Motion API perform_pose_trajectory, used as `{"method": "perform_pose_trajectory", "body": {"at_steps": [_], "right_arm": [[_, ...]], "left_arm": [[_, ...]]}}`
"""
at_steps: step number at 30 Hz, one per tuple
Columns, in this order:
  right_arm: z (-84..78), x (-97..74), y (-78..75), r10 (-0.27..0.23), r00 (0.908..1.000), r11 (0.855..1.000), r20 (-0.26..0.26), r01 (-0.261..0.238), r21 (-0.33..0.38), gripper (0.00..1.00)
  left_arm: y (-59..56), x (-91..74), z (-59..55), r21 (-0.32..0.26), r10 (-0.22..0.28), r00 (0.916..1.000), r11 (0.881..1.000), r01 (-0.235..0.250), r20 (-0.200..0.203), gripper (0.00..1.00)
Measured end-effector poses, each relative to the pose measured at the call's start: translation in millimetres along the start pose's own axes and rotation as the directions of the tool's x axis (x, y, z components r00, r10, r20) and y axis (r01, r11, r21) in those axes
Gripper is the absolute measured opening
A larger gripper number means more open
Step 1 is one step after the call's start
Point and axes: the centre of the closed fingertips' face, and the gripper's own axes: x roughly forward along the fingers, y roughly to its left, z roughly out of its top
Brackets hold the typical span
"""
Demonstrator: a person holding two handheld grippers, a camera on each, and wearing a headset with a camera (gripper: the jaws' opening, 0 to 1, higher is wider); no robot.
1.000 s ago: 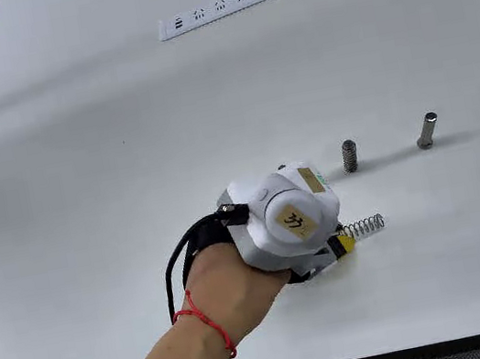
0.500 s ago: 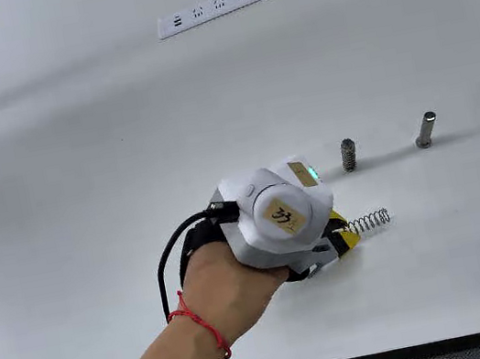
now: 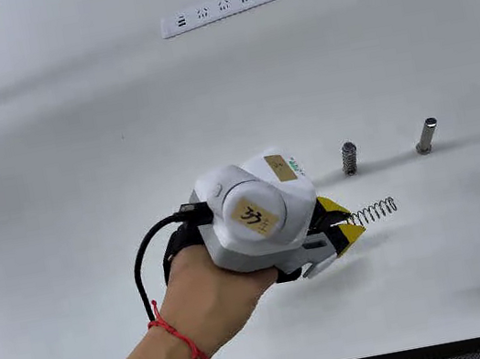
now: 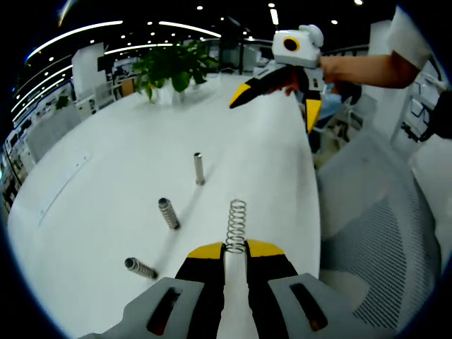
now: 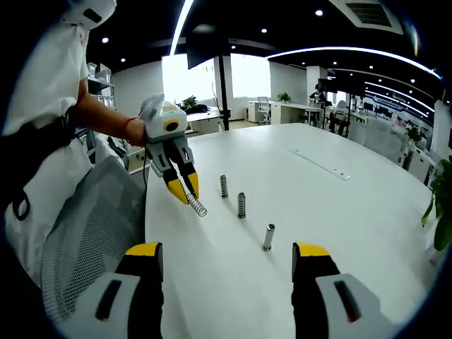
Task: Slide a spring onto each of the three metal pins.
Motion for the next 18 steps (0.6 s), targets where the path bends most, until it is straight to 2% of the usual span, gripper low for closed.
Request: {"method": "perform_pose_trajectory", "body": {"at_steps": [4,6,9,11,12,14,16,18], "right_arm": [[17.4,6.7,5.5,0.016,0.9993,0.999,0.035,-0.017,0.027,0.68],[26.1,10.9,10.0,0.029,0.9981,0.999,0.054,-0.031,0.043,0.65],[41.1,17.6,14.6,0.030,0.9955,0.994,0.090,-0.039,0.102,0.59],[53.0,20.9,15.4,0.022,0.9913,0.993,0.130,-0.037,0.113,0.56],[60.1,22.8,17.6,0.026,0.9871,0.987,0.158,-0.050,0.152,0.54],[65.8,25.0,19.4,0.034,0.9838,0.981,0.176,-0.067,0.181,0.50],[73.7,27.3,18.9,0.030,0.9777,0.976,0.208,-0.074,0.206,0.49],[80.4,29.0,19.0,0.031,0.9715,0.964,0.235,-0.091,0.249,0.47]], "left_arm": [[0.1,-7.4,11.6,-0.010,0.006,0.9989,1.000,-0.005,0.047,0.10],[0.2,-11.6,19.6,-0.022,0.008,0.9964,1.000,-0.006,0.084,0.10],[2.1,-18.8,29.3,-0.038,0.019,0.9918,0.999,-0.014,0.126,0.10],[3.1,-23.7,35.8,-0.052,0.025,0.9873,0.999,-0.017,0.157,0.10],[3.9,-26.9,39.7,-0.054,0.030,0.9842,0.998,-0.020,0.174,0.10],[4.2,-31.0,45.0,-0.061,0.033,0.9794,0.998,-0.021,0.199,0.10],[4.9,-36.4,51.7,-0.067,0.037,0.9723,0.998,-0.022,0.231,0.10],[5.6,-42.0,59.1,-0.076,0.041,0.9623,0.997,-0.021,0.269,0.10]]}}
